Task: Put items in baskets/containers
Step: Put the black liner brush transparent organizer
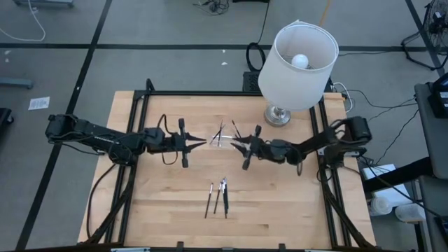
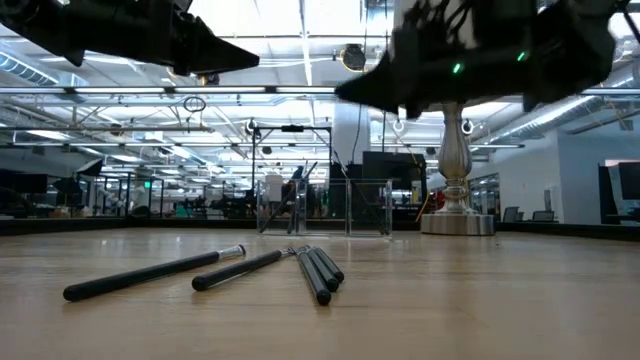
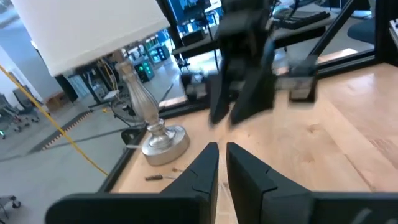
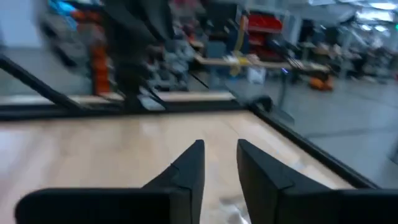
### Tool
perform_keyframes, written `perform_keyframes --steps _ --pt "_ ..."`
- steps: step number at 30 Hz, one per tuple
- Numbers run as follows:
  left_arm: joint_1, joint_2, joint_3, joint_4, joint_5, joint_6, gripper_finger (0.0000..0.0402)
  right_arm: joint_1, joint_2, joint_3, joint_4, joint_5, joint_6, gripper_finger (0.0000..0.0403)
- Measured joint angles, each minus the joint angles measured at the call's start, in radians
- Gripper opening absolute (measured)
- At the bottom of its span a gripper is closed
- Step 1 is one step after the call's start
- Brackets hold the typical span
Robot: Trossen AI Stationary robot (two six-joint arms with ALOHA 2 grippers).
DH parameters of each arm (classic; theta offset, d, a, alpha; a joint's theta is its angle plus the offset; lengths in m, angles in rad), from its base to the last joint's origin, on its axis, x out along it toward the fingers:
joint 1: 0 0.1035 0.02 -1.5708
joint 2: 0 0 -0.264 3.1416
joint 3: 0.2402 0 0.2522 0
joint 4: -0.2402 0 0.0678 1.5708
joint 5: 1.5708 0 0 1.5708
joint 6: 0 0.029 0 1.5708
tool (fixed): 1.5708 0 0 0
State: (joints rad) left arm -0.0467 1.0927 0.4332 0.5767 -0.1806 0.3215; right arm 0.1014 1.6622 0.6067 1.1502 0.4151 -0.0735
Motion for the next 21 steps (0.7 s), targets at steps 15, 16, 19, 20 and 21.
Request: perform_keyframes --steps 15,16,19,20,21 --pt "-0.081 0.000 0.000 -0.093 0.112 -0.295 0.0042 0.252 0.051 0.261 -0.557 0.080 0.154 0.0076" --pt "-0.093 0.000 0.000 -0.101 0.112 -0.305 0.0042 0.261 0.074 0.281 -0.583 0.079 0.179 0.0072" --pt "-0.127 0.000 0.000 -0.133 0.112 -0.322 0.0042 0.295 0.142 0.349 -0.671 0.082 0.269 0.0051" --pt "-0.140 0.000 0.000 -0.140 0.112 -0.327 0.0042 0.307 0.162 0.365 -0.703 0.083 0.307 0.0040" --pt "-0.150 0.000 0.000 -0.145 0.111 -0.330 0.0042 0.319 0.185 0.385 -0.727 0.082 0.348 0.0027"
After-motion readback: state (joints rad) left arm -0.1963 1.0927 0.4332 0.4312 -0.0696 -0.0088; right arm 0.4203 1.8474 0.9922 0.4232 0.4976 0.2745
